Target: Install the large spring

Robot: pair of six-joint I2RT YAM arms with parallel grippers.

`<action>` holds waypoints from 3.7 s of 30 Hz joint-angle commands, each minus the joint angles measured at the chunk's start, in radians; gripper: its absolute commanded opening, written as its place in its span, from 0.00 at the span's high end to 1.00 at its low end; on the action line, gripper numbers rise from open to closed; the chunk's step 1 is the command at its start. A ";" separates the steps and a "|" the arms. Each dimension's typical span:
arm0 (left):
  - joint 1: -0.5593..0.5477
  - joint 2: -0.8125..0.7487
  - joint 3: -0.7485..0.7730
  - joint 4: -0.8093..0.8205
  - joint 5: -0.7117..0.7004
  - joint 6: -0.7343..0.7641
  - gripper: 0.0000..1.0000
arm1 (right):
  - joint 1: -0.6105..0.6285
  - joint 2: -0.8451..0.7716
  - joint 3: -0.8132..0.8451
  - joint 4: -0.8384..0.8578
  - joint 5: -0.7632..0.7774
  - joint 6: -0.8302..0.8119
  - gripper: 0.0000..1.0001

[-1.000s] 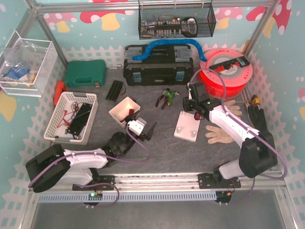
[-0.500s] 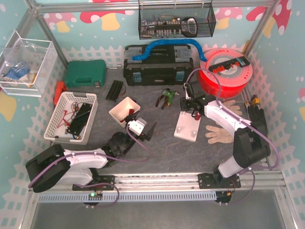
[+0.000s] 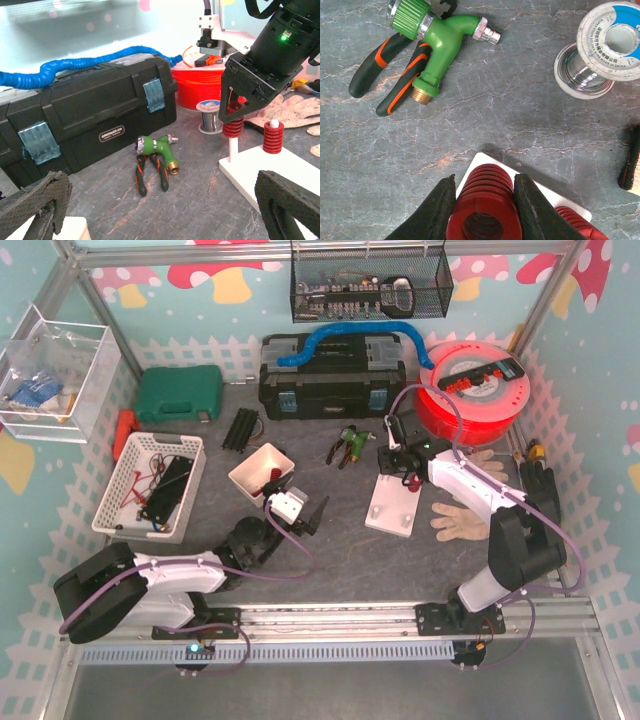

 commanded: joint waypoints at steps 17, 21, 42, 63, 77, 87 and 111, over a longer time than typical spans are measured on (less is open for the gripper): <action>-0.001 -0.009 0.005 -0.016 0.006 0.014 0.01 | -0.005 0.083 0.036 -0.014 -0.005 -0.006 0.95; -0.001 -0.009 0.005 -0.013 0.007 0.015 0.01 | -0.005 0.061 0.060 -0.022 0.026 -0.013 0.95; -0.004 -0.012 0.002 -0.014 0.004 0.022 0.01 | -0.004 -0.082 -0.023 -0.044 -0.079 -0.029 0.98; -0.007 -0.018 0.002 -0.015 0.007 0.026 0.01 | -0.005 0.037 -0.013 -0.007 -0.030 -0.034 0.96; -0.007 -0.005 0.003 -0.011 0.004 0.030 0.01 | -0.005 0.171 0.009 0.046 0.019 0.072 0.87; -0.007 -0.027 0.012 -0.032 -0.045 0.011 0.01 | -0.004 0.059 0.023 -0.003 0.052 0.067 0.30; 0.537 0.023 0.468 -0.983 0.177 -0.451 0.26 | 0.000 -0.446 -0.487 0.555 -0.258 0.075 0.02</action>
